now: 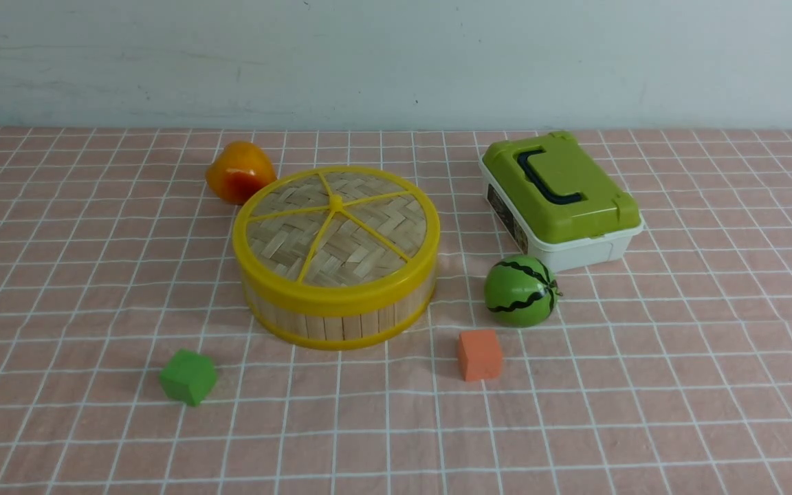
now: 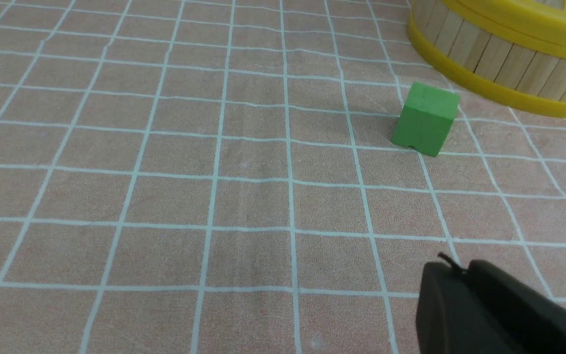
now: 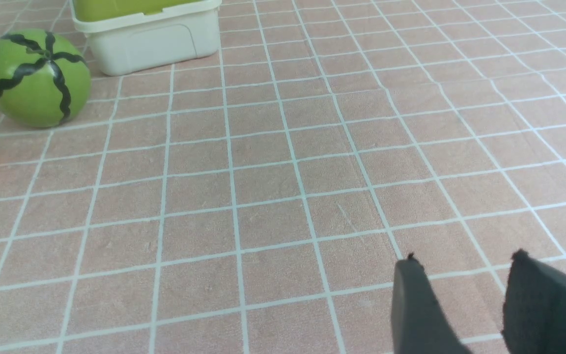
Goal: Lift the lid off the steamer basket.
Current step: Use the left arm to lift the lid of the steamer
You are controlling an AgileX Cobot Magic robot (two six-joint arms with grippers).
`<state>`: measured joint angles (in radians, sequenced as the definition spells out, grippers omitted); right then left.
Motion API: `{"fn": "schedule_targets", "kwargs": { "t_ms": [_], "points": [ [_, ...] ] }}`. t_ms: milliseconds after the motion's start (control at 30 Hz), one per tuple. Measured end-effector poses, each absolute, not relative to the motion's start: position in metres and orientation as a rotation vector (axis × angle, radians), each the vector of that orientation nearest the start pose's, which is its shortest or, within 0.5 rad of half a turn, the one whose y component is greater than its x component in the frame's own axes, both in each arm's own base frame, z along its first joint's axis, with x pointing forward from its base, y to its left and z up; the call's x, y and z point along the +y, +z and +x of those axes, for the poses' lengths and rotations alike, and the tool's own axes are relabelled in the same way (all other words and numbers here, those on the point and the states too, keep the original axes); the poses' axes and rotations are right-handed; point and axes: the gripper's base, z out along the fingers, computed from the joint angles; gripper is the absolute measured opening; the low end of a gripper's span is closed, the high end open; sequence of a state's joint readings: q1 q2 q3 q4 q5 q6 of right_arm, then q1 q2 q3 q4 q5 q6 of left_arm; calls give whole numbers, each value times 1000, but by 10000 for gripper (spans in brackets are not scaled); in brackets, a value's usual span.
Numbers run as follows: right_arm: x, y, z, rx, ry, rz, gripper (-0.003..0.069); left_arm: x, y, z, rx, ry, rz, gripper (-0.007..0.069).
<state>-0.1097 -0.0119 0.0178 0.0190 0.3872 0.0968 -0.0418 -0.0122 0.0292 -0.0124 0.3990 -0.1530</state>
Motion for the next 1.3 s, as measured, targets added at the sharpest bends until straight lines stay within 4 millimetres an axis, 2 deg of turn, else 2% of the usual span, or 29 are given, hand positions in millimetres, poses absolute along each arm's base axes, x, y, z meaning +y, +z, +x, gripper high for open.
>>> {"fn": "schedule_targets", "kwargs": {
  "t_ms": [500, 600, 800, 1067, 1200, 1233, 1300],
  "points": [
    [-5, 173, 52, 1865, 10, 205, 241, -2, 171, 53, 1870, -134, -104, 62],
    [-5, 173, 52, 1865, 10, 205, 241, -2, 178, 55, 1779, -134, -94, 68],
    [-5, 173, 52, 1865, 10, 205, 241, -2, 206, 56, 1474, -150, -74, 72],
    [-5, 173, 52, 1865, 10, 205, 241, -2, 229, 51, 1215, -173, -66, 76],
    [-5, 173, 52, 1865, 10, 205, 241, -2, 249, 40, 951, -374, -154, 79],
    [-5, 173, 52, 1865, 10, 205, 241, -2, 250, 40, 936, -388, -159, 79],
    [-5, 173, 52, 1865, 10, 205, 241, -1, 266, 31, 805, -525, -194, 78]
  ]
}}
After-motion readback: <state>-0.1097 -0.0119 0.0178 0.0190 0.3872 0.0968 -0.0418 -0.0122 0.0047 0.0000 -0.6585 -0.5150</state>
